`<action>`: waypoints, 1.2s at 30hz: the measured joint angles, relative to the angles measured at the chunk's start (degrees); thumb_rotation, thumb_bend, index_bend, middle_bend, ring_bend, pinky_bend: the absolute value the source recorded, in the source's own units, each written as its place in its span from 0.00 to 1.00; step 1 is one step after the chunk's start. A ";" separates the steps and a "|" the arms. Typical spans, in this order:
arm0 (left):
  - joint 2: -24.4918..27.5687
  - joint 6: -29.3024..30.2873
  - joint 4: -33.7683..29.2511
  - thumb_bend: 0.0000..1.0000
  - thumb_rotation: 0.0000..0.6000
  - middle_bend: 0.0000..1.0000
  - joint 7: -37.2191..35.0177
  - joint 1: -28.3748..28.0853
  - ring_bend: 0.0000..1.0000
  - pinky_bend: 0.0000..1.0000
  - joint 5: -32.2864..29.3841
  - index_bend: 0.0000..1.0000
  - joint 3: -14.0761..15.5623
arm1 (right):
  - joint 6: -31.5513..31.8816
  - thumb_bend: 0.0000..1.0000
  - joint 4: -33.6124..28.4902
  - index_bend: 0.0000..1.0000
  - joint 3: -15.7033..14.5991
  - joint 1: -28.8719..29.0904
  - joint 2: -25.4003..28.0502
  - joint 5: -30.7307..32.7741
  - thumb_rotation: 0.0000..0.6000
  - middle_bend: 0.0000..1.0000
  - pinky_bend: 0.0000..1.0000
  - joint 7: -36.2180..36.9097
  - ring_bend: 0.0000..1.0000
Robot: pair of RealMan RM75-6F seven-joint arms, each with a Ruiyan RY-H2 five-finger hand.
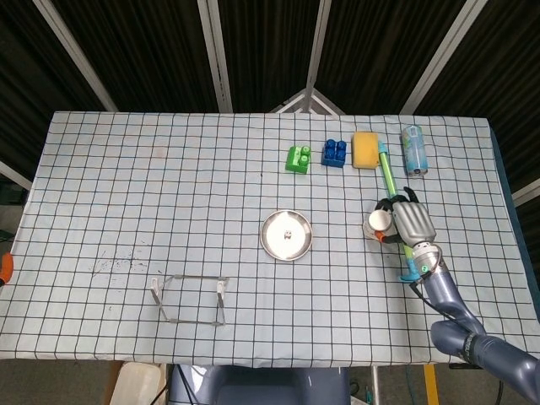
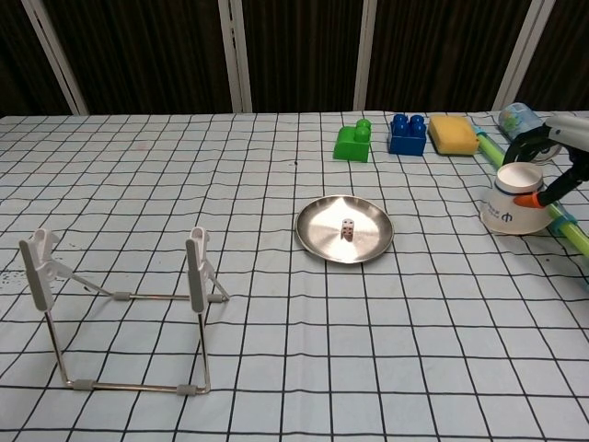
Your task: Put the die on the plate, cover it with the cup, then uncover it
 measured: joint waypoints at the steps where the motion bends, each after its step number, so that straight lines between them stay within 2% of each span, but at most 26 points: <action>1: 0.02 0.03 0.00 0.68 1.00 0.00 -0.06 0.02 0.00 0.03 -0.01 0.36 -0.02 | -0.03 0.37 0.01 0.63 0.05 0.02 -0.05 0.06 1.00 0.49 0.01 -0.02 0.25; 24: 0.06 0.09 0.04 0.68 1.00 0.00 -0.27 0.03 0.00 0.03 0.10 0.36 0.04 | -0.68 0.37 -3.09 0.63 1.16 -0.05 1.09 1.34 1.00 0.49 0.01 -0.04 0.25; 27: 0.10 0.17 0.05 0.68 1.00 0.00 -0.38 0.08 0.00 0.03 -0.01 0.36 -0.05 | -1.29 0.25 -3.26 0.54 1.04 -0.05 1.05 1.56 1.00 0.47 0.00 0.08 0.22; 28: 0.09 0.16 0.07 0.68 1.00 0.00 -0.39 0.07 0.00 0.03 -0.05 0.36 -0.07 | -1.54 0.18 -3.32 0.47 0.99 -0.04 1.08 1.61 1.00 0.44 0.00 0.15 0.19; 31: 0.05 0.03 0.13 0.68 1.00 0.00 -0.31 0.02 0.00 0.03 -0.13 0.36 -0.09 | -2.98 0.08 -3.61 0.24 0.61 0.14 1.52 1.67 1.00 0.31 0.00 0.22 0.13; 33: -0.01 -0.03 0.15 0.68 1.00 0.00 -0.18 -0.04 0.00 0.03 -0.08 0.36 -0.05 | -4.88 0.05 -4.25 0.14 0.22 0.44 2.32 1.83 1.00 0.25 0.00 0.03 0.11; 36: -0.03 0.01 0.12 0.68 1.00 0.00 -0.11 -0.04 0.00 0.03 0.01 0.36 0.00 | -7.54 0.05 -5.65 0.07 -0.35 0.99 3.97 2.33 1.00 0.21 0.00 -1.23 0.11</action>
